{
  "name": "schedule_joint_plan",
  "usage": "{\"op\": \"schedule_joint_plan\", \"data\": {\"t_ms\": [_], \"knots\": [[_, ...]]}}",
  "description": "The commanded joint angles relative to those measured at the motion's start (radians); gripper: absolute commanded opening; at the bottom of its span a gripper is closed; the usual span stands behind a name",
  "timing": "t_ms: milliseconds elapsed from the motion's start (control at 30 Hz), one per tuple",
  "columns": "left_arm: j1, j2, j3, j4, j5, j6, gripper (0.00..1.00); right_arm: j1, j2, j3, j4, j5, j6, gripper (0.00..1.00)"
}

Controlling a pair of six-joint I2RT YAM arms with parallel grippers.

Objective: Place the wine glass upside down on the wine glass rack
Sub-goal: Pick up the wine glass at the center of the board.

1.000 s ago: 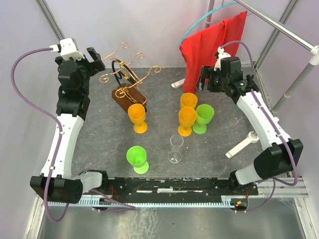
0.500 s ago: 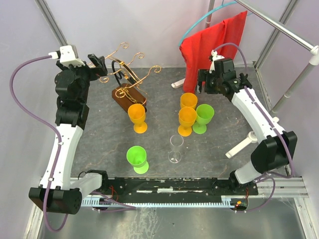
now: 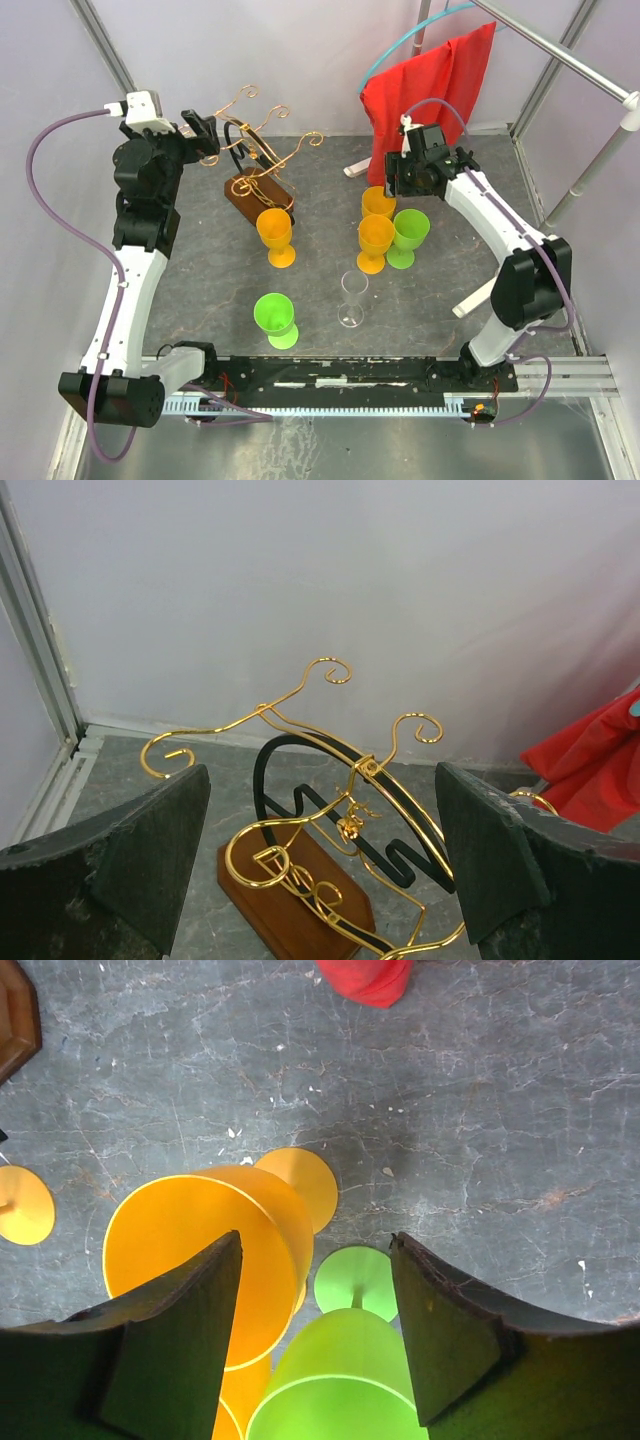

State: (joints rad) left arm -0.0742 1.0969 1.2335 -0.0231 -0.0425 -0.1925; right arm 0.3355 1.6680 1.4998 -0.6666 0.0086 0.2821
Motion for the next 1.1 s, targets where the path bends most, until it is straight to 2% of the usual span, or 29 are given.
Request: {"op": "schedule_joint_plan", "data": {"t_ms": [0,167,333,367,567,700,800,933,1067], "knots": [[0.001,0.000,0.018,-0.018,0.012,-0.049,0.99,0.014,0.033,0.046,0.026,0.010,-0.019,0.65],[0.002,0.004,0.014,-0.030,0.028,-0.070,0.99,0.019,0.059,0.060,0.024,0.001,-0.030,0.41],[0.001,0.032,0.061,-0.087,-0.005,-0.125,0.99,0.020,0.066,0.090,0.008,0.009,-0.048,0.05],[0.000,0.046,0.084,-0.115,-0.008,-0.136,0.99,0.020,0.065,0.105,-0.006,0.018,-0.052,0.01],[0.001,0.088,0.191,-0.215,-0.061,-0.235,0.99,0.019,0.033,0.248,-0.100,0.056,-0.089,0.01],[0.001,0.119,0.254,-0.278,-0.106,-0.390,0.99,0.020,-0.010,0.359,-0.140,0.060,-0.104,0.01],[0.000,0.143,0.284,-0.303,-0.078,-0.478,0.99,0.020,-0.047,0.435,-0.146,0.032,-0.101,0.01],[0.001,0.136,0.269,-0.280,-0.055,-0.622,0.99,0.022,-0.110,0.492,-0.090,-0.026,-0.085,0.01],[0.001,0.089,0.172,-0.150,-0.038,-0.800,0.99,0.025,-0.178,0.441,0.112,-0.044,-0.046,0.01]]}}
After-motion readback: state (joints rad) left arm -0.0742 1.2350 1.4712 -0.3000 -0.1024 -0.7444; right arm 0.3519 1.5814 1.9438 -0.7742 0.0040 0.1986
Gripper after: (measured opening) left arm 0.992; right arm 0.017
